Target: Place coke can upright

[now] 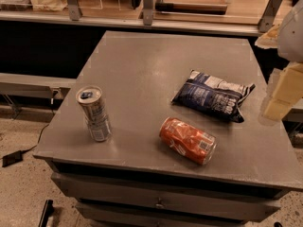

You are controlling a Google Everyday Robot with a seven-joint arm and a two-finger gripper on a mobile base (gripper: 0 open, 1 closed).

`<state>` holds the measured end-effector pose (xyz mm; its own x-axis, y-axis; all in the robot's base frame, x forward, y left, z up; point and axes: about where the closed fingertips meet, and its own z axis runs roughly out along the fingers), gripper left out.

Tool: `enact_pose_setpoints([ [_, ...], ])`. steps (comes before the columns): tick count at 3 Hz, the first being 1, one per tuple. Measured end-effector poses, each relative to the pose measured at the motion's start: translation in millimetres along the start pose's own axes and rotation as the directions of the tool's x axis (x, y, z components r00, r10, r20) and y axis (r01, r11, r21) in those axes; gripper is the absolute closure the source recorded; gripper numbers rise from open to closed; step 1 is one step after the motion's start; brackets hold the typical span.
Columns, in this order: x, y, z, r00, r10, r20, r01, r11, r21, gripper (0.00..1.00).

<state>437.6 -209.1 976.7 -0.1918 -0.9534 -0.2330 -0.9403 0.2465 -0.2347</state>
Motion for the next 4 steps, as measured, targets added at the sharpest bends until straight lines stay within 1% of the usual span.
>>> enact_pose_setpoints([
  [1,-42,17,25,0.995,-0.099,0.003,0.099,0.9933,-0.06,0.0],
  [2,-93,38,62,0.988,-0.157,-0.004,0.155,0.9799,-0.126,0.0],
  [3,-111,42,80,0.988,-0.144,-0.062,0.135,0.9824,-0.129,0.0],
  [4,-112,41,79,0.99,-0.13,-0.059,0.122,0.9851,-0.121,0.0],
])
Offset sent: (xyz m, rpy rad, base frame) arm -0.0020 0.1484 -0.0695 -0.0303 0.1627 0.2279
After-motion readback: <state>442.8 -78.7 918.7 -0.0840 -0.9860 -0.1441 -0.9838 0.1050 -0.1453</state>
